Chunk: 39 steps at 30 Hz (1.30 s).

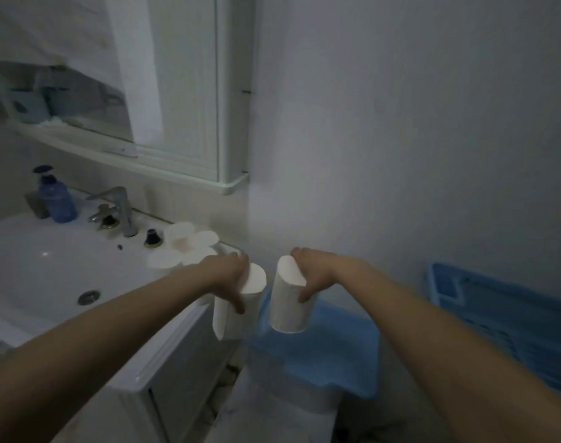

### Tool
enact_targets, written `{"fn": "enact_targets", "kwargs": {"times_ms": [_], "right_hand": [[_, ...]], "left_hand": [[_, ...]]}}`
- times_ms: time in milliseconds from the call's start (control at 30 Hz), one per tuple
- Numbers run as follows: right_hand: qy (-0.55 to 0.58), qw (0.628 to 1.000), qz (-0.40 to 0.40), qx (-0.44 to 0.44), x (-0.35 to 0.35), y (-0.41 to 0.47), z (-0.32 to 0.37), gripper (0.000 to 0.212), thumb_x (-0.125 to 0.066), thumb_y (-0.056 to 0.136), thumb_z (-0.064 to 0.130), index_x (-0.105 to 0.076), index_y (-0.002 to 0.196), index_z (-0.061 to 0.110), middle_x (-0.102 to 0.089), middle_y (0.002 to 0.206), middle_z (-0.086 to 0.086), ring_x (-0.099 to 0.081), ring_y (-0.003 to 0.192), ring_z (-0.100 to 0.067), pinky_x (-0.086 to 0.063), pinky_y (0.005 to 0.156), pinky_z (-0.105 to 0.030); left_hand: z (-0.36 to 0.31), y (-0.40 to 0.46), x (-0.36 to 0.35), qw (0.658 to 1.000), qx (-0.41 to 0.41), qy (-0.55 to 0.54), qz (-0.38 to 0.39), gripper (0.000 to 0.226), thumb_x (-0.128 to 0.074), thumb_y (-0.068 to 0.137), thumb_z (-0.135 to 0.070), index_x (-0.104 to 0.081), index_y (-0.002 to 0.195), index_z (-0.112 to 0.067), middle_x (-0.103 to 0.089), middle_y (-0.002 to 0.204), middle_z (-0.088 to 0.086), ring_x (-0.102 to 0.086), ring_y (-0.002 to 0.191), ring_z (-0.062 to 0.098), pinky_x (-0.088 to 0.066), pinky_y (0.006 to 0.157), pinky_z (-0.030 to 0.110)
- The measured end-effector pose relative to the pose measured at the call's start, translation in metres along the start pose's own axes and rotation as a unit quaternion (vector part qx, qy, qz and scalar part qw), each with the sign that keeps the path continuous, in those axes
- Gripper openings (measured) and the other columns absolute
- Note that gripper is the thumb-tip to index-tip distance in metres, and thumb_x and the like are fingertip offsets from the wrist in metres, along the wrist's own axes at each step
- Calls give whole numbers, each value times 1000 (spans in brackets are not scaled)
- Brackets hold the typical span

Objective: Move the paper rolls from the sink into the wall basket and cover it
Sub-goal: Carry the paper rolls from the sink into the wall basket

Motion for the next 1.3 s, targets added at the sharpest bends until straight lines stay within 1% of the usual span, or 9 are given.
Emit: {"fn": "enact_targets", "kwargs": {"times_ms": [100, 200, 367, 567, 767, 933, 1033, 1167, 1300], "right_hand": [[15, 999, -5, -35, 27, -29, -47, 90, -82, 69, 36, -32, 138, 6, -46, 138, -13, -49, 122, -29, -45, 102, -37], [24, 997, -27, -71, 58, -64, -92, 90, -82, 70, 35, -32, 139, 7, -46, 138, -13, -49, 123, -29, -44, 102, -37], [37, 988, -93, -121, 106, -137, -169, 91, -83, 70, 31, -31, 142, 10, -46, 139, -10, -48, 123, -27, -42, 102, -33], [33, 970, -121, -208, 126, -218, -252, 89, -83, 70, 28, -32, 141, 10, -47, 137, -10, -49, 120, -27, -43, 101, -37], [37, 949, -112, -293, 102, -280, -323, 87, -82, 70, 24, -32, 140, 13, -47, 135, -9, -49, 118, -28, -46, 97, -41], [17, 932, -78, -353, 55, -312, -377, 92, -82, 68, 25, -29, 143, 14, -44, 138, -10, -48, 122, -29, -45, 101, -41], [5, 923, -62, -380, 26, -326, -408, 98, -82, 69, 27, -23, 147, 15, -40, 142, -10, -45, 125, -30, -45, 100, -40], [1, 916, -58, -396, -7, -331, -439, 104, -80, 72, 24, -13, 152, 15, -32, 148, -10, -40, 129, -31, -43, 103, -41], [-4, 913, -57, -403, -38, -324, -461, 103, -75, 78, 21, -6, 153, 14, -25, 153, -9, -34, 133, -32, -43, 103, -43]], "left_hand": [[-46, 12, 31, 999, -46, 4, 4, 97, -83, 53, -55, -37, 129, -14, -52, 126, 9, -55, 110, 28, -44, 84, 33], [-91, 24, 63, 996, -86, 6, -7, 99, -83, 51, -57, -39, 129, -15, -53, 126, 8, -54, 112, 28, -47, 94, 36], [-171, 36, 120, 985, -159, -16, -62, 105, -83, 52, -56, -35, 136, -15, -51, 130, 7, -52, 114, 25, -44, 94, 34], [-257, 45, 168, 966, -214, -58, -133, 106, -83, 54, -56, -34, 137, -14, -50, 130, 10, -52, 114, 28, -46, 95, 37], [-338, 64, 180, 955, -252, -73, -140, 108, -83, 51, -58, -35, 137, -14, -51, 131, 10, -53, 113, 28, -48, 94, 40], [-399, 86, 171, 944, -278, -105, -140, 107, -83, 50, -59, -37, 135, -13, -54, 126, 10, -54, 107, 26, -47, 86, 36], [-433, 99, 157, 942, -289, -114, -129, 106, -82, 50, -59, -37, 134, -13, -54, 124, 9, -53, 103, 24, -47, 82, 35], [-471, 114, 135, 941, -295, -128, -105, 105, -83, 51, -57, -36, 134, -15, -53, 124, 8, -52, 102, 22, -45, 79, 32], [-501, 128, 113, 940, -301, -138, -85, 103, -84, 51, -56, -36, 134, -16, -52, 124, 8, -53, 106, 25, -44, 81, 33]]}}
Point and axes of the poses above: each hand's wrist, its own y-axis towards the middle knuckle, its own x-axis out of the back of the hand, z = x × y, the point moved 9 cm from there along y, towards the middle knuckle
